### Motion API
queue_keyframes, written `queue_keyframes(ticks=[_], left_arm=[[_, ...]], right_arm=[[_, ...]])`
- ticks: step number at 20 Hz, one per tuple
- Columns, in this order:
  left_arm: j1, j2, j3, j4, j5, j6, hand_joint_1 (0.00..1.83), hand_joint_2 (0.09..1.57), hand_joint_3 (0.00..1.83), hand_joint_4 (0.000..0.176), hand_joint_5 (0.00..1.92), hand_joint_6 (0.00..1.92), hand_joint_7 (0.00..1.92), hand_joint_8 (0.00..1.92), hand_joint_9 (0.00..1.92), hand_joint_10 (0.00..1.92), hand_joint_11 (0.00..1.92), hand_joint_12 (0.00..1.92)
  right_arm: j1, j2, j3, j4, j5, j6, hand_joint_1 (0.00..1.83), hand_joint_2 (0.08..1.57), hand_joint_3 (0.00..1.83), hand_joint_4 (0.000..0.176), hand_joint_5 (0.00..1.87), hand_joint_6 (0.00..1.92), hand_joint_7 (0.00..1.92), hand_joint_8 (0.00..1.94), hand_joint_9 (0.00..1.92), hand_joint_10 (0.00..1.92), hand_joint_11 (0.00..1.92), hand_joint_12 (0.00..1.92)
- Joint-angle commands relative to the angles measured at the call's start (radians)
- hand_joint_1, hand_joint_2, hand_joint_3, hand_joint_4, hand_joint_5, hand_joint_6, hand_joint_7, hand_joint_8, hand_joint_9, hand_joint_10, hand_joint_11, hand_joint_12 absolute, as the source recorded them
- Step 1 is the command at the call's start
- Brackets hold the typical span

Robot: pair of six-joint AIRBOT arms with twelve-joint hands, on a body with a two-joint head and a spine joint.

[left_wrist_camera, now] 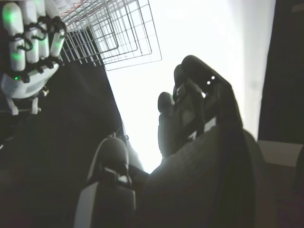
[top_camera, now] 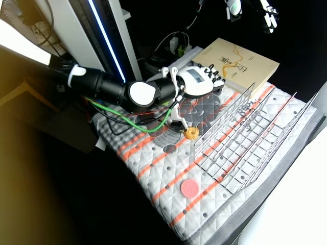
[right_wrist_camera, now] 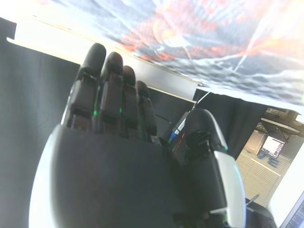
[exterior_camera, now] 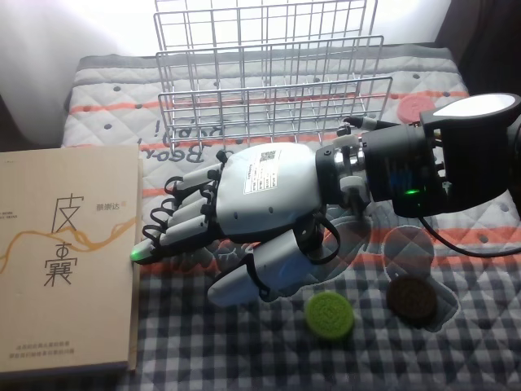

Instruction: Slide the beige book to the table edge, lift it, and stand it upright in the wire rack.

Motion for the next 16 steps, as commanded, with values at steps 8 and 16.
queue_keyframes(ticks=[8,16], left_arm=[[0.141,-0.002,0.001,-0.112,-0.243,-0.163,0.38,1.23,0.0,0.0,0.36,0.0,0.3,0.0,0.23,0.01,0.0,0.67],[0.287,-0.087,0.077,-0.209,-0.244,-0.455,0.44,1.18,0.0,0.0,0.39,0.0,0.35,0.01,0.29,0.01,0.0,0.74]], right_arm=[[0.019,0.084,-0.026,0.031,0.023,0.016,0.08,1.38,0.0,0.038,0.16,0.0,0.25,0.0,0.32,0.0,0.04,0.83],[0.077,0.27,-0.17,0.183,0.044,-0.143,0.14,1.43,0.0,0.0,0.18,0.0,0.26,0.0,0.27,0.0,0.0,0.72]])
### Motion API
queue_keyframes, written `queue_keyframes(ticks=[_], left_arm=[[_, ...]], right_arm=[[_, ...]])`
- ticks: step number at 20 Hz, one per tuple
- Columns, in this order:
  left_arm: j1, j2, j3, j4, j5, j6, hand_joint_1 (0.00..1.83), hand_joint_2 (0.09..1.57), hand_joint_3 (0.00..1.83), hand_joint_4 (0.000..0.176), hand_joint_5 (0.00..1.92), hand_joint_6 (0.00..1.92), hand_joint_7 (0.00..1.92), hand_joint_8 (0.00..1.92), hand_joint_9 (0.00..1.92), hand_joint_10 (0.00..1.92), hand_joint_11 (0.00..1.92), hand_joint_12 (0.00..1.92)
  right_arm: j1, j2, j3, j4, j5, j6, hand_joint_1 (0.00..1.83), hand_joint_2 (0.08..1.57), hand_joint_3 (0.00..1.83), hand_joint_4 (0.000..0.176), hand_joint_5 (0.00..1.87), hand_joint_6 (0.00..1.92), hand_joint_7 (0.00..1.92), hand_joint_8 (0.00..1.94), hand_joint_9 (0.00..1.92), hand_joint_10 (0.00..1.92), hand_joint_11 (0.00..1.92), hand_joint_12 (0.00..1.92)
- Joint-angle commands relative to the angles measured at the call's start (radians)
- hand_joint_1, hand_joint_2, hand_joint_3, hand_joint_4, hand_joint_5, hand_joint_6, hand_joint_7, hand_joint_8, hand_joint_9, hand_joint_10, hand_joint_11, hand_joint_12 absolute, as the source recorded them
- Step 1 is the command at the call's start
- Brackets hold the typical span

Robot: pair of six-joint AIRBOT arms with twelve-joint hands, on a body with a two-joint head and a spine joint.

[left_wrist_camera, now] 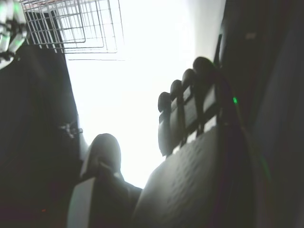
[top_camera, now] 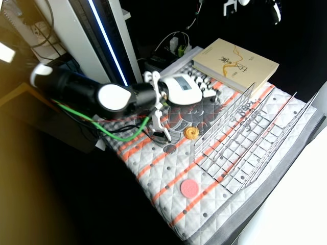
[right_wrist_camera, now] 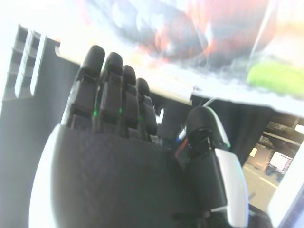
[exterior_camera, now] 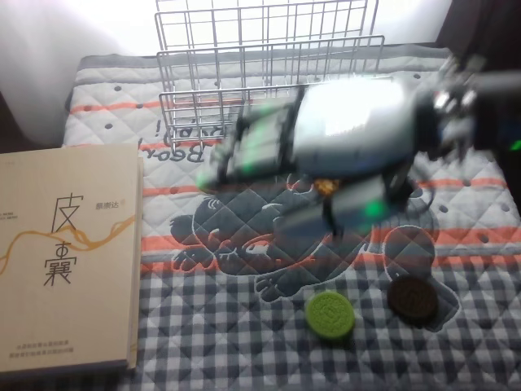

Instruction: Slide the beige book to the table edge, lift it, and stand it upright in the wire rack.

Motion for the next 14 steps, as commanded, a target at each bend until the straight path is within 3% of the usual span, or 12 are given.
queue_keyframes(ticks=[1,2,3,4,9,10,12,13,14], left_arm=[[0.004,-0.008,0.015,-0.024,-0.103,-0.037,0.39,1.12,0.0,0.014,0.39,0.0,0.38,0.01,0.32,0.01,0.0,0.82],[0.009,-0.022,0.03,-0.025,-0.082,-0.066,0.4,1.07,0.0,0.0,0.41,0.0,0.42,0.01,0.36,0.02,0.0,0.95],[0.009,-0.027,0.038,-0.02,-0.063,-0.075,0.4,1.05,0.0,0.0,0.41,0.0,0.45,0.01,0.39,0.02,0.0,1.0],[0.009,-0.038,0.053,-0.007,-0.03,-0.088,0.41,1.04,0.0,0.0,0.41,0.0,0.46,0.01,0.39,0.01,0.0,0.98],[0.008,-0.066,0.099,0.006,0.047,-0.144,0.31,0.97,0.0,0.0,0.38,0.0,0.49,0.0,0.41,0.01,0.0,0.99],[0.008,-0.074,0.11,0.006,0.065,-0.156,0.28,0.97,0.0,0.0,0.37,0.0,0.48,0.0,0.4,0.0,0.0,0.94],[0.008,-0.094,0.143,0.009,0.111,-0.196,0.25,1.03,0.01,0.0,0.34,0.0,0.45,0.0,0.36,0.0,0.0,0.99],[0.007,-0.098,0.154,0.013,0.13,-0.206,0.22,1.09,0.02,0.0,0.31,0.0,0.43,0.0,0.37,0.0,0.0,1.05],[0.002,-0.104,0.174,0.023,0.164,-0.219,0.18,1.1,0.01,0.0,0.29,0.0,0.41,0.0,0.37,0.0,0.0,1.03]], right_arm=[[0.018,0.015,-0.005,0.1,0.076,-0.012,0.18,1.42,0.0,0.0,0.18,0.0,0.3,0.0,0.34,0.01,0.05,0.77],[0.02,0.042,-0.014,0.168,0.103,-0.045,0.17,1.42,0.0,0.0,0.17,0.0,0.27,0.0,0.3,0.01,0.01,0.7],[0.02,0.071,-0.03,0.234,0.117,-0.098,0.2,1.42,0.0,0.0,0.16,0.0,0.25,0.0,0.26,0.01,0.0,0.63],[0.02,0.119,-0.058,0.339,0.14,-0.193,0.26,1.41,0.0,0.0,0.18,0.0,0.24,0.0,0.23,0.01,0.0,0.54],[0.001,0.214,-0.109,0.529,0.234,-0.325,0.27,1.37,0.0,0.0,0.23,0.0,0.26,0.0,0.24,0.0,0.08,0.3],[-0.012,0.234,-0.122,0.579,0.258,-0.366,0.24,1.32,0.0,0.017,0.29,0.0,0.29,0.0,0.24,0.0,0.1,0.21],[-0.047,0.267,-0.141,0.663,0.309,-0.418,0.41,1.34,0.0,0.036,0.29,0.0,0.36,0.02,0.33,0.02,0.23,0.23],[-0.058,0.275,-0.147,0.687,0.322,-0.432,0.37,1.35,0.0,0.074,0.28,0.0,0.35,0.0,0.31,0.01,0.19,0.22],[-0.075,0.286,-0.155,0.72,0.333,-0.455,0.36,1.35,0.0,0.072,0.3,0.01,0.33,0.0,0.3,0.0,0.18,0.21]])
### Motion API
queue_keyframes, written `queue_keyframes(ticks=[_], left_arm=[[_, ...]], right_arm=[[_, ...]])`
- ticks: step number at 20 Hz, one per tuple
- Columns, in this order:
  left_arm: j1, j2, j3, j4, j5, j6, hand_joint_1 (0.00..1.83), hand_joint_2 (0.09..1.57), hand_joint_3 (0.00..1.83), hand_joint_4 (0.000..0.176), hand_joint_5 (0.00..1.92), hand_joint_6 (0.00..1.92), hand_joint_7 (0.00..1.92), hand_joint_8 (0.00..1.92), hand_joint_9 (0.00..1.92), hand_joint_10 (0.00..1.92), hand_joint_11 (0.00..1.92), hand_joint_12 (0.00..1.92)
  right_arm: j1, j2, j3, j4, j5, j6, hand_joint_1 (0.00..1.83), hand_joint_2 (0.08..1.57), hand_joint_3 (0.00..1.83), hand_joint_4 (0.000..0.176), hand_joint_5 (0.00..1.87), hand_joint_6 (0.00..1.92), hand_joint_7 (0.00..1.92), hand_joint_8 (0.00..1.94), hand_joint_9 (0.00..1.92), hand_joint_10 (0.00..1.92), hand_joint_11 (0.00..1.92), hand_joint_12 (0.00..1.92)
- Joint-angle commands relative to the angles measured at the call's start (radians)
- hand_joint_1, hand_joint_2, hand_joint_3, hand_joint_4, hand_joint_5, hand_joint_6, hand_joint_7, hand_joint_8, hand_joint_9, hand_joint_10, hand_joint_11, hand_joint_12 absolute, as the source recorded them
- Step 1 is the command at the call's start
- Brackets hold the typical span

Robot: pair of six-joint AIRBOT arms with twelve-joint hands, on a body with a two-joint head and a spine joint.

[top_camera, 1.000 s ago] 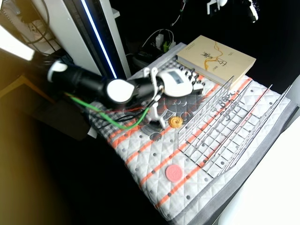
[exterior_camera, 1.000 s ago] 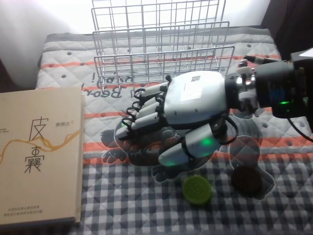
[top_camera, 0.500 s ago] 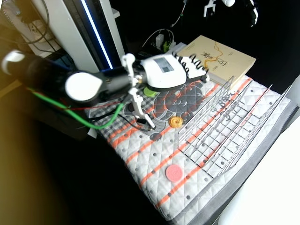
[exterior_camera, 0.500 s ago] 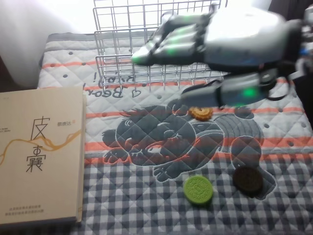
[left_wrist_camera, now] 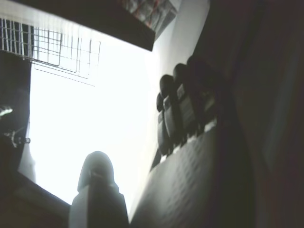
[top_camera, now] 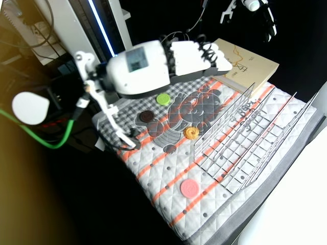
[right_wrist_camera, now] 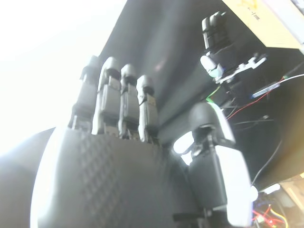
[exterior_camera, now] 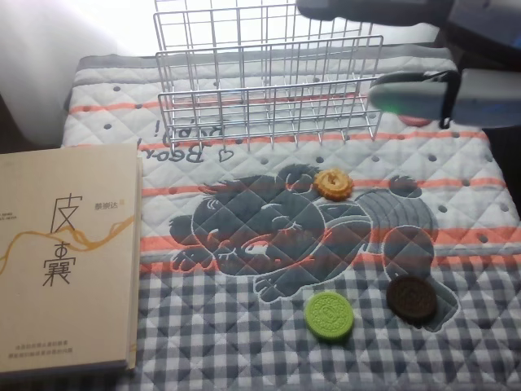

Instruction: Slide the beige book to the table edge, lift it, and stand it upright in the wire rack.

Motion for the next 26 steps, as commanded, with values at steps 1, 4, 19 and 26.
queue_keyframes(ticks=[1,4,19,26], left_arm=[[-0.009,-0.002,0.018,-0.02,-0.058,-0.022,0.17,1.11,0.01,0.0,0.28,0.0,0.4,0.0,0.37,0.0,0.0,1.02],[-0.065,-0.011,0.068,0.036,0.042,-0.033,0.14,1.02,0.0,0.0,0.24,0.0,0.36,0.0,0.34,0.0,0.0,0.95],[-0.195,-0.092,0.181,0.26,0.31,-0.123,0.17,0.99,0.0,0.008,0.13,0.0,0.34,0.0,0.43,0.01,0.0,0.96],[-0.237,-0.126,0.206,0.287,0.346,-0.134,0.21,0.94,0.0,0.0,0.14,0.0,0.37,0.0,0.47,0.0,0.0,0.91]], right_arm=[[-0.002,0.007,-0.008,0.082,0.123,-0.017,0.35,1.34,0.0,0.072,0.31,0.01,0.33,0.0,0.3,0.0,0.17,0.2],[-0.057,0.026,-0.018,0.142,0.148,-0.028,0.19,1.33,0.0,0.047,0.28,0.0,0.33,0.0,0.28,0.0,0.18,0.22],[-0.102,0.025,-0.017,0.177,0.155,-0.03,0.24,1.32,0.01,0.048,0.29,0.0,0.34,0.0,0.3,0.0,0.26,0.09],[-0.108,0.022,-0.016,0.178,0.154,-0.03,0.18,1.38,0.01,0.044,0.26,0.0,0.31,0.0,0.3,0.0,0.3,0.08]])
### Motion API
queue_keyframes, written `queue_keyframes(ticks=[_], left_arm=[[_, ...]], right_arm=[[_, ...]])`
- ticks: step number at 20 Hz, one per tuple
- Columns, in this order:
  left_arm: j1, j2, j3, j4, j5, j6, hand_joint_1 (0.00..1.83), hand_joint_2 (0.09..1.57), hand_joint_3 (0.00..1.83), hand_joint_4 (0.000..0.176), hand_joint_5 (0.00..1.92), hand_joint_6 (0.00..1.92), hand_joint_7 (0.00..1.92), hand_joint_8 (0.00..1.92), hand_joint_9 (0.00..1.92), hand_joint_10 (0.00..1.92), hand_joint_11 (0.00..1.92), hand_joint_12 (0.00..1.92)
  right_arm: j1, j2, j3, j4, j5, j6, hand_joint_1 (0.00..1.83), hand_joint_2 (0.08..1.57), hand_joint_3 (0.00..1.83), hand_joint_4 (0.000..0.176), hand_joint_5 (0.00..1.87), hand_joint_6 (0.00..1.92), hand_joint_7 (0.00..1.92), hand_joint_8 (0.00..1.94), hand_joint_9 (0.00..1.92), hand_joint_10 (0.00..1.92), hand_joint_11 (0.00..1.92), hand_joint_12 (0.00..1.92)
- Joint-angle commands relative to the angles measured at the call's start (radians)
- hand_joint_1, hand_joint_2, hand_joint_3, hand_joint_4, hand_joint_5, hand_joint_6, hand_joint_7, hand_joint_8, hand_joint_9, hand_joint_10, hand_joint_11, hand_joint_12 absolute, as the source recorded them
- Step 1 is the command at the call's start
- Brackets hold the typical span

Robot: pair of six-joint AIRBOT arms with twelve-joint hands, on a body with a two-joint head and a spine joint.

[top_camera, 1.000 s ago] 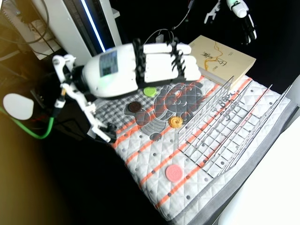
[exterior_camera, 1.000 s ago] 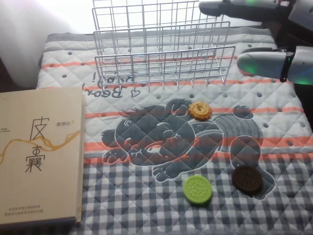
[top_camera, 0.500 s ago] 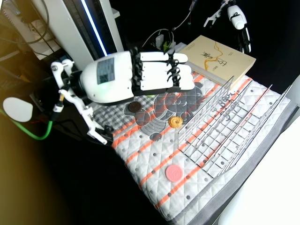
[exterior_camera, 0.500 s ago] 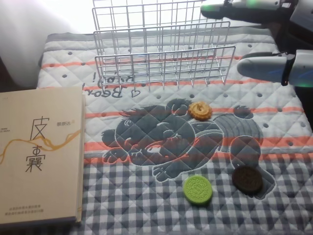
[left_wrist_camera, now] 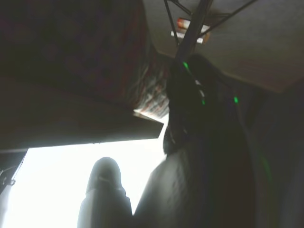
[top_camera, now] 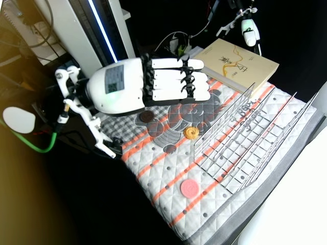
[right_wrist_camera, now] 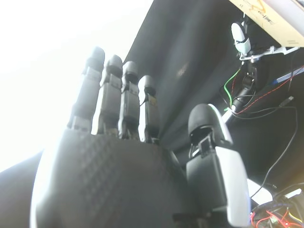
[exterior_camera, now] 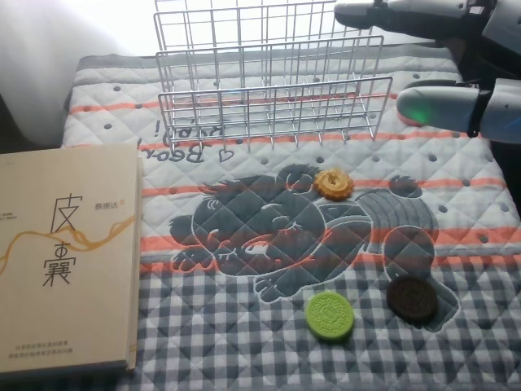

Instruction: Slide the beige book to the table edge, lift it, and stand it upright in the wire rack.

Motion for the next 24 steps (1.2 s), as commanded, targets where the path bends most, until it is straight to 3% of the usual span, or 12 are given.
queue_keyframes(ticks=[1,7,9,12,14,15,16,17,18,20,21,24], left_arm=[[-0.012,-0.003,0.009,-0.018,-0.091,-0.01,0.2,0.94,0.0,0.0,0.15,0.0,0.39,0.0,0.48,0.01,0.0,0.95],[-0.063,-0.016,0.02,0.019,-0.079,-0.011,0.22,0.88,0.0,0.0,0.19,0.0,0.41,0.01,0.49,0.0,0.0,0.94],[-0.067,-0.017,0.021,0.025,-0.079,-0.013,0.22,0.84,0.0,0.0,0.2,0.01,0.44,0.01,0.51,0.01,0.03,0.95],[-0.07,-0.017,0.022,0.03,-0.083,-0.017,0.28,0.82,0.0,0.0,0.29,0.01,0.46,0.0,0.52,0.0,0.0,1.04],[-0.073,-0.017,0.022,0.031,-0.085,-0.017,0.53,1.0,0.01,0.0,0.59,0.02,0.7,0.02,0.62,0.02,0.0,1.15],[-0.074,-0.016,0.024,0.03,-0.096,-0.02,0.94,1.17,0.0,0.045,0.84,0.95,0.96,0.02,0.89,0.11,0.25,1.45],[-0.074,-0.016,0.026,0.029,-0.097,-0.022,0.94,1.17,0.0,0.045,0.84,0.95,0.96,0.02,0.89,0.11,0.25,1.45],[-0.076,-0.015,0.028,0.029,-0.1,-0.024,0.96,1.2,0.01,0.074,0.81,1.2,1.0,0.03,0.92,0.15,0.27,1.52],[-0.078,-0.015,0.029,0.027,-0.102,-0.024,1.0,1.21,0.0,0.021,0.8,1.25,1.05,0.03,0.87,0.39,0.31,1.54],[-0.081,-0.014,0.031,0.017,-0.112,-0.024,1.05,1.2,0.0,0.0,0.81,1.23,1.12,0.05,0.74,0.93,0.38,1.61],[-0.081,-0.013,0.031,0.012,-0.117,-0.024,1.16,1.18,0.0,0.0,0.85,1.1,0.95,0.99,0.74,1.0,0.39,1.6],[-0.081,-0.002,0.031,-0.004,-0.131,-0.024,1.18,1.19,0.0,0.0,0.82,1.15,0.85,1.29,0.7,1.08,0.36,1.6]], right_arm=[[0.008,-0.006,0.002,0.049,0.106,0.001,0.2,1.36,0.0,0.065,0.27,0.0,0.31,0.0,0.3,0.0,0.29,0.08],[0.001,-0.007,0.002,0.053,0.106,0.001,0.27,1.34,0.0,0.046,0.31,0.0,0.37,0.0,0.31,0.01,0.26,0.04],[-0.002,-0.008,0.002,0.054,0.106,0.001,0.23,1.33,0.0,0.069,0.31,0.0,0.36,0.0,0.29,0.0,0.21,0.02],[-0.005,-0.008,0.002,0.056,0.106,0.001,0.24,1.33,0.0,0.048,0.32,0.0,0.36,0.0,0.31,0.01,0.27,0.04],[-0.008,-0.009,0.002,0.057,0.105,0.001,0.25,1.34,0.0,0.034,0.33,0.0,0.37,0.0,0.3,0.0,0.24,0.02],[-0.011,-0.01,0.002,0.058,0.104,0.001,0.22,1.36,0.01,0.025,0.3,0.0,0.33,0.0,0.29,0.0,0.29,0.04],[-0.012,-0.01,0.002,0.058,0.104,0.001,0.22,1.36,0.01,0.025,0.3,0.0,0.33,0.0,0.29,0.0,0.29,0.04],[-0.013,-0.01,0.002,0.06,0.103,0.001,0.21,1.35,0.0,0.032,0.3,0.0,0.32,0.0,0.27,0.0,0.26,0.02],[-0.014,-0.01,0.002,0.06,0.103,0.001,0.19,1.35,0.0,0.03,0.29,0.0,0.31,0.0,0.26,0.0,0.24,0.02],[-0.015,-0.011,0.001,0.061,0.103,0.001,0.18,1.36,0.0,0.026,0.3,0.0,0.32,0.0,0.28,0.01,0.27,0.03],[-0.016,-0.011,0.001,0.061,0.102,0.001,0.19,1.36,0.0,0.033,0.29,0.0,0.32,0.0,0.28,0.01,0.26,0.02],[-0.022,-0.009,0.0,0.065,0.102,0.001,0.18,1.36,0.0,0.039,0.29,0.0,0.31,0.0,0.28,0.0,0.3,0.03]])
